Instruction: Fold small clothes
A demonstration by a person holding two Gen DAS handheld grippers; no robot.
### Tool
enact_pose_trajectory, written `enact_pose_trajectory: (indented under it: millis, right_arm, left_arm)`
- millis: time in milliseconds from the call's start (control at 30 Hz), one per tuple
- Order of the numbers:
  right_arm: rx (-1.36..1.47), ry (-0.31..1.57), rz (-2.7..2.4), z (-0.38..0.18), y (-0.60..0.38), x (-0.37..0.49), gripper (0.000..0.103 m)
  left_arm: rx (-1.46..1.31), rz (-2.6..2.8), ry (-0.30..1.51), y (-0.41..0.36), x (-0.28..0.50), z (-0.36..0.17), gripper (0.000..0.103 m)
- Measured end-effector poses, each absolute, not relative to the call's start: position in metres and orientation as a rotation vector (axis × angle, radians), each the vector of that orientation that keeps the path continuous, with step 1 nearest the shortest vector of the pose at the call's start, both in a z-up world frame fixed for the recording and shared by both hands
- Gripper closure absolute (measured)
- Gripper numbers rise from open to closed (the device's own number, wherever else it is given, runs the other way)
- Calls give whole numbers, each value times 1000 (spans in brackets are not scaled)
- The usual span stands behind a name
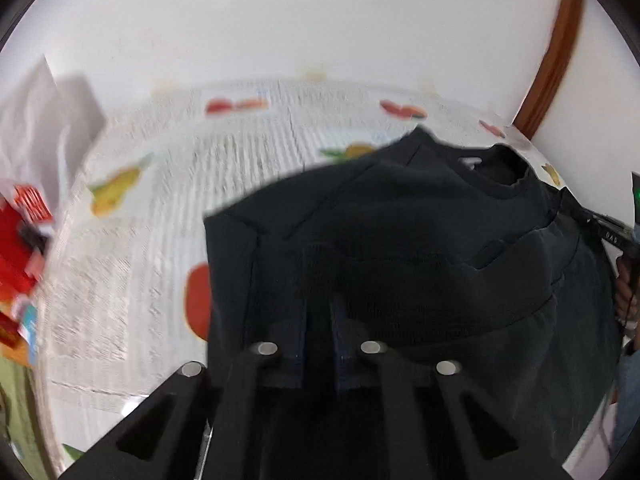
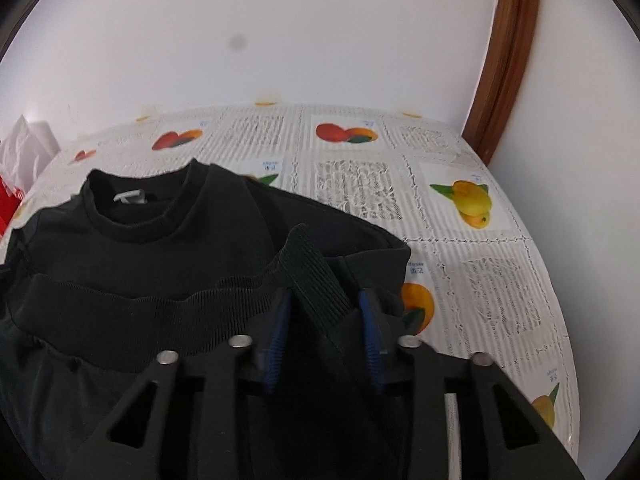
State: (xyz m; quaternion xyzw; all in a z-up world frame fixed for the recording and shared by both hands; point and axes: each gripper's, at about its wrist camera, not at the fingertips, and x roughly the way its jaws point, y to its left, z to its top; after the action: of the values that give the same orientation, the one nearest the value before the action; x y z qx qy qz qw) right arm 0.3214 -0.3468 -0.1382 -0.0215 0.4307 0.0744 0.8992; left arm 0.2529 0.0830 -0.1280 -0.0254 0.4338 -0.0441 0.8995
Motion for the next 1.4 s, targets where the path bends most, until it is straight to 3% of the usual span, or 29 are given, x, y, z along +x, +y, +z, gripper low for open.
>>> enact_pose_trajectory:
  millis: [200, 667, 767, 900, 1100, 1267, 1333, 1400]
  right_arm:
    - [67, 723, 221, -101, -374, 300, 87]
    - [153, 899, 132, -159, -393, 349, 86]
    - [116, 914, 112, -158, -388, 349, 79]
    - [79, 931, 94, -149, -389, 335, 58]
    - [84, 972, 101, -150, -405, 291, 50]
    - [103, 1015, 145, -163, -410, 271, 51]
    - [115, 1021, 165, -165, -410, 270, 57]
    - [121, 1037, 198, -166, -407, 272, 72]
  left_arm:
    - [-209, -80, 618, 105, 227, -85, 93]
    - [-139, 45, 864, 91, 294, -137, 92]
    - [-128, 51, 880, 89, 296, -137, 87]
    - [-147, 39, 890, 90, 285, -130, 79]
    - [-171, 3, 909, 101, 240, -126, 67]
    - [-220, -19, 949, 124, 194, -135, 65]
    - [-223, -12, 959, 130, 177, -141, 65]
    - [-227, -9, 959, 132, 169, -146, 61]
